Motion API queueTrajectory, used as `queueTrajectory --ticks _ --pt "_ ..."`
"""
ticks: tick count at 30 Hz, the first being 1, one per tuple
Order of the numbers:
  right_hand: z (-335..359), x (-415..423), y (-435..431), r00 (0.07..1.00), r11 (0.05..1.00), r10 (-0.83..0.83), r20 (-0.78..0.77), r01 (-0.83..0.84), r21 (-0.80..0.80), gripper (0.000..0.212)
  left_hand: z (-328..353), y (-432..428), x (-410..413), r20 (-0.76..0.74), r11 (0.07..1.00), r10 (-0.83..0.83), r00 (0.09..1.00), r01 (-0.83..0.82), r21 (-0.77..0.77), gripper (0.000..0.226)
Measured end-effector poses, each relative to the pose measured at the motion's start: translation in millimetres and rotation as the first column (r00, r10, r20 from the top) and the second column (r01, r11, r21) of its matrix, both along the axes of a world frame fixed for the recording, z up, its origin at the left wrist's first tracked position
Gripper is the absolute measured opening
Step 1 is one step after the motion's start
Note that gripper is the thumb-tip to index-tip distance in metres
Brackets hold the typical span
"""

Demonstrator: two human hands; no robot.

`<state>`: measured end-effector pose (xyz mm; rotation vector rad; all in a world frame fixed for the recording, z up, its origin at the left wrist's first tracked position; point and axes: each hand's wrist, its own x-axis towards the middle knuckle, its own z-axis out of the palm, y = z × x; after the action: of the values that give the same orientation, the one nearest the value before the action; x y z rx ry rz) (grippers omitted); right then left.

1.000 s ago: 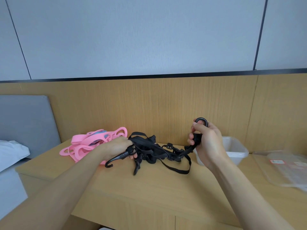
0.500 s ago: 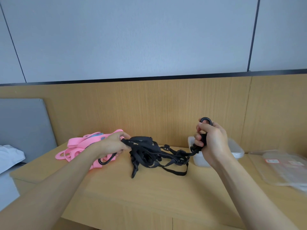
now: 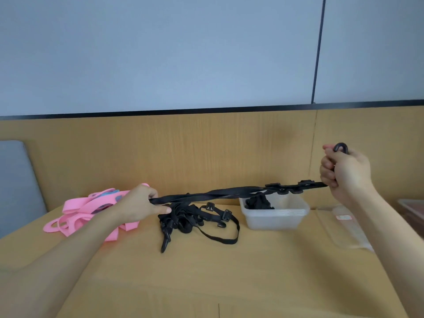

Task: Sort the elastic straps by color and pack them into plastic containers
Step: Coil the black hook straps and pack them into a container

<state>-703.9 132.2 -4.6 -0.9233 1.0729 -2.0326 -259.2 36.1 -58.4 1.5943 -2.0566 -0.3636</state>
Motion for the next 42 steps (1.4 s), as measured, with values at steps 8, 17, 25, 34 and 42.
queueTrajectory --ticks 8,17,25,34,42 --pt "-10.5 -60.9 15.9 0.983 0.983 -0.164 0.076 0.157 0.091 0.017 10.2 -1.1 -27.3 -0.094 0.993 -0.092 0.991 0.099 0.07 0.053" --pt "-12.9 -58.2 20.4 0.949 0.974 -0.189 -0.252 0.214 0.073 0.024 51.0 14.2 -95.2 -0.403 0.91 -0.251 0.88 0.356 0.211 0.015" --pt "1.1 -70.8 32.6 0.933 0.96 -0.256 -0.254 0.276 0.046 0.026 57.5 10.4 -106.6 0.099 0.952 -0.3 0.949 0.305 -0.04 0.003" --pt "-17.9 -73.3 18.8 0.938 0.943 -0.237 -0.254 0.285 0.172 0.026 53.3 2.5 -129.2 -0.768 0.97 -0.211 0.605 0.226 -0.089 0.019" --pt "-40.1 -42.4 19.8 0.704 0.965 0.108 -0.702 0.097 0.245 0.03 74.2 4.5 -169.9 -0.973 0.883 -0.035 -0.227 0.449 -0.136 0.024"
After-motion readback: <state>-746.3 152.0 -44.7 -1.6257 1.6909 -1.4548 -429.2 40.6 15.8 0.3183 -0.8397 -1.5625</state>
